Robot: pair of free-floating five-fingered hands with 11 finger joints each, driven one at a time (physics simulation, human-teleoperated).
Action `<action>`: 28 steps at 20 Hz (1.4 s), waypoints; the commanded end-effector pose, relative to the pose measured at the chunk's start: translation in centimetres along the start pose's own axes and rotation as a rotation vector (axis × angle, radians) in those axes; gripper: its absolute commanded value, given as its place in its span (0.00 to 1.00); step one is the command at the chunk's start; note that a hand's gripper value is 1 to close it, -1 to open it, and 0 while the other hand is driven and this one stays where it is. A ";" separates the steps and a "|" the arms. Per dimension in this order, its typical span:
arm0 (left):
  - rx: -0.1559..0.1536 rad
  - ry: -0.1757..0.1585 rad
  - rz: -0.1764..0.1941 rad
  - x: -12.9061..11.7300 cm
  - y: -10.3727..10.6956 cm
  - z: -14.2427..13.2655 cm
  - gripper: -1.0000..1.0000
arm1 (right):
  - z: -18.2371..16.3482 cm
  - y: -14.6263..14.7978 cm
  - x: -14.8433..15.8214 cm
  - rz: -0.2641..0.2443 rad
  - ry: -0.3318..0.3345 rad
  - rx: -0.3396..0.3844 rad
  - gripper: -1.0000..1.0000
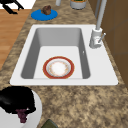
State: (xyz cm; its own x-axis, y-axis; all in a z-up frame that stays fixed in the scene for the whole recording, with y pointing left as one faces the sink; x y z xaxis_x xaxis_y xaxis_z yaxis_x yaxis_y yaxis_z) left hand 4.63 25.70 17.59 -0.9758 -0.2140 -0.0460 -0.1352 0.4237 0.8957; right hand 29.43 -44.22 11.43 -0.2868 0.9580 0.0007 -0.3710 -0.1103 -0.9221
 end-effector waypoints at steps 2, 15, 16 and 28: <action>0.000 0.000 0.000 0.0 0.0 0.0 0.50 | 0.1 -1.0 0.9 -0.094 0.025 -0.059 1.00; 0.000 0.000 0.000 0.0 0.0 0.0 0.50 | -0.1 -5.1 7.0 -0.053 0.003 -0.055 1.00; 0.000 0.000 0.000 0.0 0.0 0.0 0.50 | -0.3 -5.3 7.7 -0.055 -0.002 -0.047 1.00; 0.000 0.000 0.000 0.0 0.0 0.0 0.50 | -4.7 -5.3 14.9 -0.088 -0.011 -0.014 1.00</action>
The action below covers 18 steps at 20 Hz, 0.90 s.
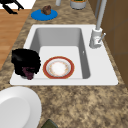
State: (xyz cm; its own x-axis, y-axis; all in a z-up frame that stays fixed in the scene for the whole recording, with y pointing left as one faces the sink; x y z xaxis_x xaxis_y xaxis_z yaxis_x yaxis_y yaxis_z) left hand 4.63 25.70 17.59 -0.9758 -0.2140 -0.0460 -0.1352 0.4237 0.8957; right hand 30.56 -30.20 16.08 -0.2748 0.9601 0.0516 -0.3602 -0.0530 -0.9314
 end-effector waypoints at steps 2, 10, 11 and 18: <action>0.000 0.000 0.000 0.0 0.0 0.0 0.50 | -3.3 1.8 2.7 -0.029 0.008 0.021 1.00; 0.000 0.000 0.000 0.0 0.0 0.0 0.50 | -8.2 2.8 5.8 -0.017 0.063 -0.019 1.00; 0.000 0.000 0.000 0.0 0.0 0.0 0.50 | -8.5 3.2 6.3 -0.019 0.060 -0.030 1.00; 0.000 0.000 0.000 0.0 0.0 0.0 0.50 | -12.0 4.6 7.9 -0.029 0.074 0.006 1.00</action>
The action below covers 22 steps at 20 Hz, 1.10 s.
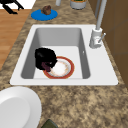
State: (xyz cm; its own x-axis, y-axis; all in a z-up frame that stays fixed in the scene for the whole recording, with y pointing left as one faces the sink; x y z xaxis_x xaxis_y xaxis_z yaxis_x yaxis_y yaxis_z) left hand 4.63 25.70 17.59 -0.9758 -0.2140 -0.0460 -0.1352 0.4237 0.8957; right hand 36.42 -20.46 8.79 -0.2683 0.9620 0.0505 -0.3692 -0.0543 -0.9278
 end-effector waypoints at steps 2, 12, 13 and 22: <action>0.000 0.000 0.000 0.0 0.0 0.0 0.50 | -2.8 1.2 1.2 -0.026 0.066 0.002 1.00; 0.000 0.000 0.000 0.0 0.0 0.0 0.50 | -9.9 7.5 5.6 -0.008 0.075 0.034 1.00; 0.000 0.000 0.000 0.0 0.0 0.0 0.50 | -10.6 8.1 6.1 -0.003 0.075 0.028 1.00; 0.000 0.000 0.000 0.0 0.0 0.0 0.50 | -15.7 12.4 10.3 -0.002 0.108 0.016 1.00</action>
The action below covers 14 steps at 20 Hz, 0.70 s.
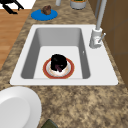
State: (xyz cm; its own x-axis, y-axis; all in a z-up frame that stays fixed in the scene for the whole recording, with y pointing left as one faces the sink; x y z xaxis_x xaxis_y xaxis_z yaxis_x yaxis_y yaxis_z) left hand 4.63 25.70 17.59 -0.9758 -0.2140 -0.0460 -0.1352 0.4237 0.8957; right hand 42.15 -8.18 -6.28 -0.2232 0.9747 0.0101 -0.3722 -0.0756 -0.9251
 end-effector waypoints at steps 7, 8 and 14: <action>0.000 0.000 0.000 0.0 0.0 0.0 0.50 | -6.9 3.6 -0.4 -0.105 -0.001 0.048 1.00; 0.000 0.000 0.000 0.0 0.0 0.0 0.50 | -7.2 3.1 -0.6 -0.127 -0.007 0.077 1.00; 0.000 0.000 0.000 0.0 0.0 0.0 0.50 | -5.4 1.2 1.2 -0.072 -0.020 0.174 0.00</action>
State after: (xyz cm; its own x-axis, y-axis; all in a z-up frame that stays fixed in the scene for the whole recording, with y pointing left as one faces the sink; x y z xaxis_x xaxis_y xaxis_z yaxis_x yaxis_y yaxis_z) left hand 4.63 25.70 17.59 -0.9758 -0.2140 -0.0460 -0.1352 0.4237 0.8957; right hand 47.29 -6.93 -8.51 -0.2247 0.9717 0.0728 -0.5742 -0.0716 -0.8156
